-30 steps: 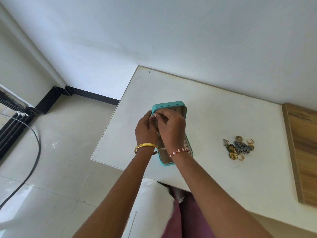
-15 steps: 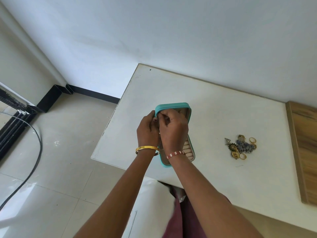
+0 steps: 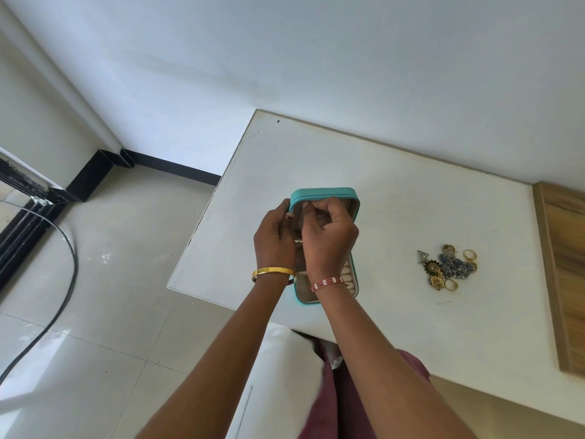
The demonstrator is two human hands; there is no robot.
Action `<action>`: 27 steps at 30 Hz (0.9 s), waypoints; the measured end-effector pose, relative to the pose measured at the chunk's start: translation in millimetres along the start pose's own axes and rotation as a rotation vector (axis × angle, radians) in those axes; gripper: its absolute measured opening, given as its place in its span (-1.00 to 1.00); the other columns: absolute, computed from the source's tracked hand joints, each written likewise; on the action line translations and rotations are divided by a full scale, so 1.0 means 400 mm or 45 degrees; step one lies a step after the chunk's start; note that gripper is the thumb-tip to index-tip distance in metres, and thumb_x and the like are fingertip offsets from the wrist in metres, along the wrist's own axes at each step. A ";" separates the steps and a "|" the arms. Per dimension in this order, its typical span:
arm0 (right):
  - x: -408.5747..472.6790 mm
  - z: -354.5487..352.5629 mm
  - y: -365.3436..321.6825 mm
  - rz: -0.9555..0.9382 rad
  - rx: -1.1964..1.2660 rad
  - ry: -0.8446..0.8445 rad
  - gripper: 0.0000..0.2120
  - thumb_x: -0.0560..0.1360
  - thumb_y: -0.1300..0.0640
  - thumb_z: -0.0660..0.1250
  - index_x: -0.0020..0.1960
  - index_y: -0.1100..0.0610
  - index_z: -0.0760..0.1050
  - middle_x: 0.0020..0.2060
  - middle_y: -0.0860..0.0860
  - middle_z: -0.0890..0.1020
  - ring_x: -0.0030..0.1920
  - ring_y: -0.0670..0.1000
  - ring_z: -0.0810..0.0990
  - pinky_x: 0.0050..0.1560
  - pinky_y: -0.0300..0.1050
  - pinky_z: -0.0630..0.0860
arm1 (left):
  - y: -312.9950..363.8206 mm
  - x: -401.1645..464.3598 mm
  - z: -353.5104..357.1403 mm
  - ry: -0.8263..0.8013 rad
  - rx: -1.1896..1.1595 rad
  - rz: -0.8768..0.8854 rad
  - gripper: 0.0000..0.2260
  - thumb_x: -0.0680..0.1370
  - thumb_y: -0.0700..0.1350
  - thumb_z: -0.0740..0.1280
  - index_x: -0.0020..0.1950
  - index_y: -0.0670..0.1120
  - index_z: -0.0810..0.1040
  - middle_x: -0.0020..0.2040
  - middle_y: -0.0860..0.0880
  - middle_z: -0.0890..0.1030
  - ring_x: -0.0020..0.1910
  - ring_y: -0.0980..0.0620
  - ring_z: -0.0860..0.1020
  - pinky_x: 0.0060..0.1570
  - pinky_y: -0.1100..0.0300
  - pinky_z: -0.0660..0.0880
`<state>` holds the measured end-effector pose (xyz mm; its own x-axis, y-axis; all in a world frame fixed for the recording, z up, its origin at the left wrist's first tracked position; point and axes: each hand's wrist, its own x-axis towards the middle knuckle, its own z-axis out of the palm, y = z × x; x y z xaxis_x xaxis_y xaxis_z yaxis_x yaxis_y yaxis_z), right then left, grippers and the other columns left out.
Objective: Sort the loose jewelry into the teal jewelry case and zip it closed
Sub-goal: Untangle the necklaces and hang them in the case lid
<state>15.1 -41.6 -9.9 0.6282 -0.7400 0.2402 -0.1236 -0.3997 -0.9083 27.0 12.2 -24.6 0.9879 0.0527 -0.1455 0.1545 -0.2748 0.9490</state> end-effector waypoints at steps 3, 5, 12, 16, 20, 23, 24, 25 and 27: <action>0.003 -0.002 -0.002 0.047 0.014 0.008 -0.94 0.38 0.23 0.40 -0.26 0.16 0.55 -0.36 -0.03 0.62 -0.33 -0.01 0.58 -0.17 0.06 0.60 | -0.001 0.000 0.002 0.002 -0.004 0.003 -0.69 0.57 -0.32 0.13 0.28 -0.18 0.47 0.17 -0.14 0.57 0.11 -0.06 0.52 0.19 0.12 0.46; 0.004 -0.003 -0.001 0.036 -0.010 0.001 -0.94 0.37 0.19 0.37 -0.28 0.14 0.53 -0.36 0.01 0.64 -0.32 0.06 0.60 -0.14 0.14 0.57 | -0.001 -0.001 0.003 0.002 -0.021 -0.006 -0.69 0.57 -0.32 0.13 0.28 -0.18 0.47 0.16 -0.13 0.57 0.07 -0.02 0.51 0.18 0.11 0.46; 0.018 -0.021 0.020 -0.113 -0.133 -0.035 -0.97 0.34 0.25 0.39 -0.27 0.16 0.58 -0.36 0.05 0.66 -0.35 0.10 0.59 -0.21 0.12 0.56 | -0.003 -0.001 0.001 0.025 -0.051 -0.028 -0.69 0.57 -0.31 0.13 0.28 -0.17 0.47 0.15 -0.11 0.57 0.04 0.05 0.48 0.17 0.14 0.44; 0.029 -0.040 0.035 -0.343 -0.314 -0.105 -0.92 0.31 0.28 0.46 -0.29 0.18 0.57 -0.38 0.06 0.65 -0.36 0.13 0.59 -0.24 0.00 0.55 | -0.002 -0.003 0.002 0.025 -0.069 -0.035 -0.70 0.58 -0.30 0.14 0.28 -0.17 0.47 0.19 -0.13 0.56 0.11 0.01 0.50 0.21 0.08 0.44; 0.032 -0.072 0.066 -0.356 -0.344 -0.267 -0.91 0.34 0.23 0.43 -0.15 0.18 0.61 -0.26 0.09 0.67 -0.26 0.14 0.62 -0.16 0.08 0.57 | -0.006 -0.001 0.002 0.026 -0.069 -0.056 -0.71 0.58 -0.26 0.15 0.28 -0.15 0.48 0.22 -0.12 0.56 0.19 -0.07 0.51 0.24 0.04 0.43; 0.025 -0.113 0.080 -0.322 -0.314 -0.253 -0.89 0.37 0.20 0.42 -0.11 0.20 0.62 -0.23 0.09 0.67 -0.25 0.10 0.60 -0.18 0.04 0.57 | -0.013 0.003 0.001 0.026 -0.078 -0.067 -0.72 0.59 -0.23 0.15 0.28 -0.14 0.49 0.22 -0.12 0.56 0.20 -0.09 0.51 0.24 -0.04 0.45; 0.022 -0.126 0.084 -0.299 -0.302 -0.250 -0.89 0.39 0.20 0.41 -0.10 0.20 0.62 -0.22 0.08 0.67 -0.25 0.07 0.59 -0.20 0.03 0.58 | -0.015 0.003 0.000 0.022 -0.082 -0.066 -0.72 0.59 -0.21 0.16 0.28 -0.14 0.48 0.22 -0.12 0.56 0.20 -0.10 0.51 0.22 -0.07 0.46; 0.017 -0.135 0.089 -0.282 -0.301 -0.254 -0.90 0.40 0.22 0.41 -0.10 0.20 0.62 -0.23 0.08 0.67 -0.26 0.06 0.58 -0.22 0.01 0.58 | -0.016 0.002 -0.001 0.018 -0.088 -0.070 -0.72 0.59 -0.21 0.16 0.28 -0.13 0.48 0.22 -0.12 0.56 0.19 -0.10 0.52 0.22 -0.08 0.46; 0.003 -0.144 0.095 -0.246 -0.319 -0.299 -0.93 0.40 0.25 0.40 -0.12 0.22 0.62 -0.25 0.10 0.66 -0.27 0.08 0.58 -0.25 0.00 0.58 | -0.020 -0.002 -0.003 0.010 -0.098 -0.092 -0.70 0.59 -0.23 0.15 0.30 -0.12 0.46 0.22 -0.12 0.56 0.19 -0.11 0.52 0.21 -0.10 0.47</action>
<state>-33.1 -89.1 -24.4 0.8135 -0.5058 0.2870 -0.1512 -0.6604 -0.7355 25.1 15.5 -31.9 0.9741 0.0770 -0.2124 0.2237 -0.1955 0.9549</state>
